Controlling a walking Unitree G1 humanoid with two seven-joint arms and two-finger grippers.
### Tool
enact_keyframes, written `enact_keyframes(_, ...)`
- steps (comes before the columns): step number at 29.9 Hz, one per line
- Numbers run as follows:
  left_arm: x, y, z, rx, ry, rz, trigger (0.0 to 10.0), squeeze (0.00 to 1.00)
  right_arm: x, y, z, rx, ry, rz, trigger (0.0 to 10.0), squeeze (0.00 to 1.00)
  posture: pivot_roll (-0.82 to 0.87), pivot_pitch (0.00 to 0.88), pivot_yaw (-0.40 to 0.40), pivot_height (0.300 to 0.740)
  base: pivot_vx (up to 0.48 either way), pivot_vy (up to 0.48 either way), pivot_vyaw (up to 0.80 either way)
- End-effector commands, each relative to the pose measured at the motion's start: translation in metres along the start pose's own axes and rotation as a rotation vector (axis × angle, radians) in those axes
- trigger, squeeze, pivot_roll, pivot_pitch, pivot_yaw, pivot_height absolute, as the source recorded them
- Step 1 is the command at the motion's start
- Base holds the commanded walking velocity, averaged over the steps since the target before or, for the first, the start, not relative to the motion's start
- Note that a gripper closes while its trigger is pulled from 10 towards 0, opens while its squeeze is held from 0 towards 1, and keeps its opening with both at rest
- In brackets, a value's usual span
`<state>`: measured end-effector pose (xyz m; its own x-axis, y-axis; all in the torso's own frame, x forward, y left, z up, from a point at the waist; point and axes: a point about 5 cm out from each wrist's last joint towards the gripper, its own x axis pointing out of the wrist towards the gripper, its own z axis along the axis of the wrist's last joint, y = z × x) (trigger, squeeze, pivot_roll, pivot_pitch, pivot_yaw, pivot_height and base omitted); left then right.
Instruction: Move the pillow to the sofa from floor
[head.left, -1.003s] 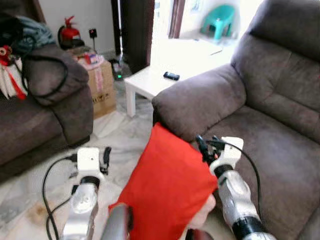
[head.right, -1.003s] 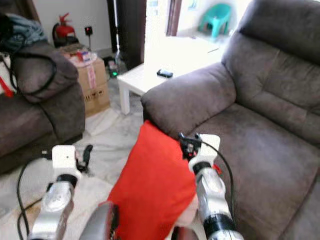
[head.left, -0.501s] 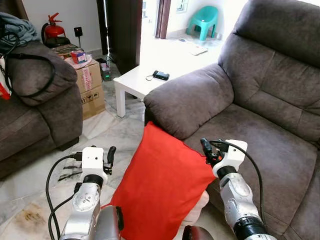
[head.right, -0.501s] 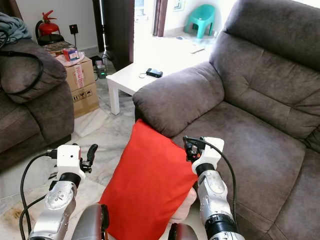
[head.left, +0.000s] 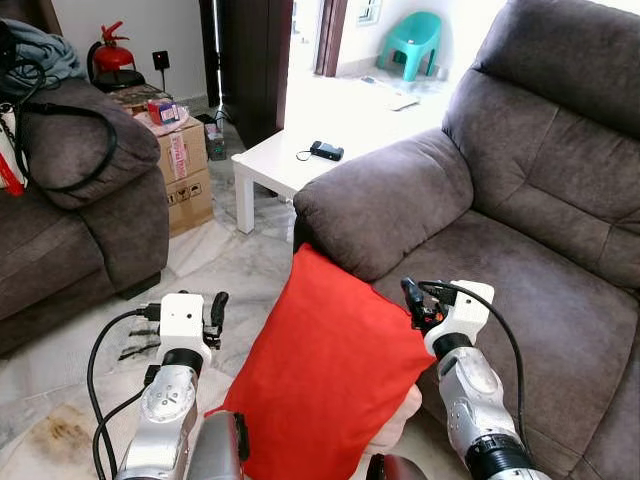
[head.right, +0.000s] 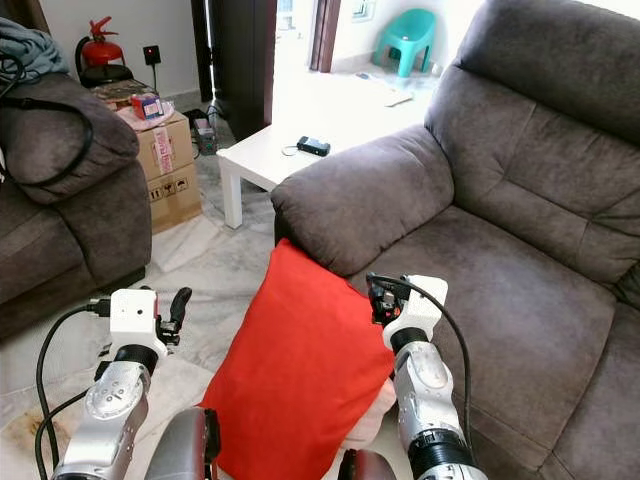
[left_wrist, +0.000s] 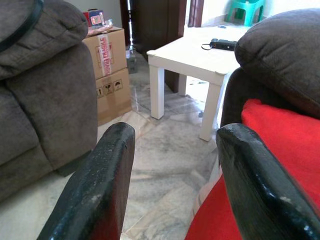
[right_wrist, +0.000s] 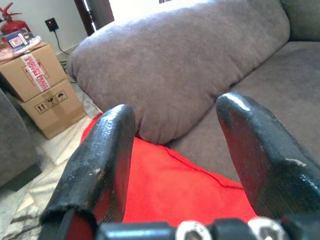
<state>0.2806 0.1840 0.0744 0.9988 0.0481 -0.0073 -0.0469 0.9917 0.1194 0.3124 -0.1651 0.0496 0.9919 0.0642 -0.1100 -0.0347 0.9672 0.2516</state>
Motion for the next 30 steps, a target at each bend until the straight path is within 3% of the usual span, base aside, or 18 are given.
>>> enact_keyframes(1, 0.001, -0.004, -0.001, 0.0, 0.008, -0.018, 10.0, 0.0, 0.001, -0.005, 0.003, 0.004, -0.006, -0.024, 10.0, 0.0, 0.07, 0.0, -0.134, 0.599, 0.3, 0.0, 0.0)
enact_keyframes(7, 0.001, -0.004, -0.001, 0.0, 0.009, -0.023, 10.0, 0.0, 0.001, -0.006, 0.002, 0.011, 0.005, -0.03, 10.0, 0.0, 0.07, 0.0, -0.134, 0.599, 0.299, 0.0, -0.63)
enact_keyframes(20, 0.0, -0.012, -0.003, -0.014, 0.024, -0.078, 10.0, 0.0, 0.002, -0.008, 0.0, -0.014, 0.021, -0.053, 10.0, 0.0, 0.08, 0.0, -0.137, 0.599, 0.042, 0.0, 0.0)
enact_keyframes(30, -0.002, -0.018, -0.006, -0.019, 0.046, -0.102, 10.0, 0.0, 0.011, -0.007, -0.003, 0.033, 0.089, -0.063, 10.0, 0.0, 0.08, 0.0, -0.143, 0.599, 0.0, 0.0, 0.0)
